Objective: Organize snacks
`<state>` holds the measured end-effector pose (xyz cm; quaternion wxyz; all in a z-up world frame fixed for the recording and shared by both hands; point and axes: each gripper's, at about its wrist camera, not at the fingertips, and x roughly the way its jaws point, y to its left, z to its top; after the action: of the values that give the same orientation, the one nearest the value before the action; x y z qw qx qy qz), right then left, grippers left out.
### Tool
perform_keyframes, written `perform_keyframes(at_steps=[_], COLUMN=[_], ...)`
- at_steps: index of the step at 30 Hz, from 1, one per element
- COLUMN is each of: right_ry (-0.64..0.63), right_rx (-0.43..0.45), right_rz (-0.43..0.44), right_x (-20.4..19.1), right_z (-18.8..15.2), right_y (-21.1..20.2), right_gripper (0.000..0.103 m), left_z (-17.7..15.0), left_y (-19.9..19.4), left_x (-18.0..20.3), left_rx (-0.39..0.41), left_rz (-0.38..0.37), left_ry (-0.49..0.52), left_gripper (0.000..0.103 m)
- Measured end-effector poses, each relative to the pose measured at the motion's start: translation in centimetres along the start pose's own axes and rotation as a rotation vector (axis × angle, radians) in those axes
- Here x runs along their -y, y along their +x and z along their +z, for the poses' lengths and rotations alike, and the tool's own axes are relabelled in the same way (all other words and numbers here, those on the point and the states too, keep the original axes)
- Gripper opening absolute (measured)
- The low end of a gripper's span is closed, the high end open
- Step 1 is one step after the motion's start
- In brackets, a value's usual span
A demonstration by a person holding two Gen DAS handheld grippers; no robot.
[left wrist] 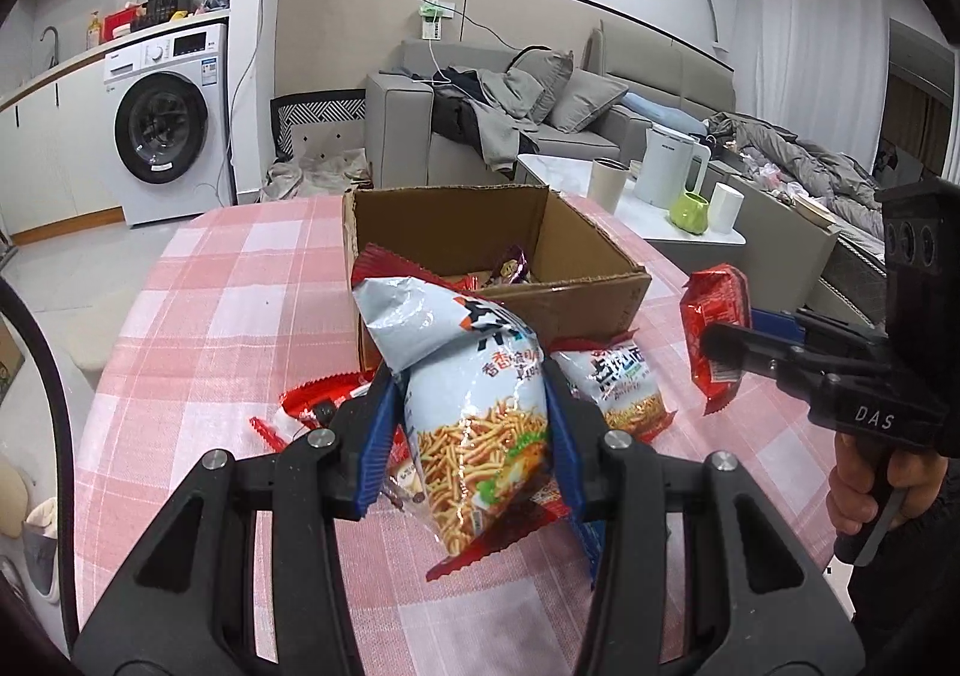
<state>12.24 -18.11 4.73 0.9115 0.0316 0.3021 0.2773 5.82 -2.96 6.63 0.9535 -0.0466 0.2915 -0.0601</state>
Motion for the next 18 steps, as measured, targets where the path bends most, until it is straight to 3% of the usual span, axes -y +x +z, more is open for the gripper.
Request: perform_keyframes(at_steps=[18], right_ry=[0.004], right_rx=[0.032], right_rz=[-0.018], right_x=[0.2], right_z=[2.0], right_y=[0.9], right_gripper=[0.044], left_z=[3.6], left_y=[1.5], left_x=[-1.2], left_rx=[0.049], left_rz=[0.030], left_ry=[-0.013], left_gripper=[0.042])
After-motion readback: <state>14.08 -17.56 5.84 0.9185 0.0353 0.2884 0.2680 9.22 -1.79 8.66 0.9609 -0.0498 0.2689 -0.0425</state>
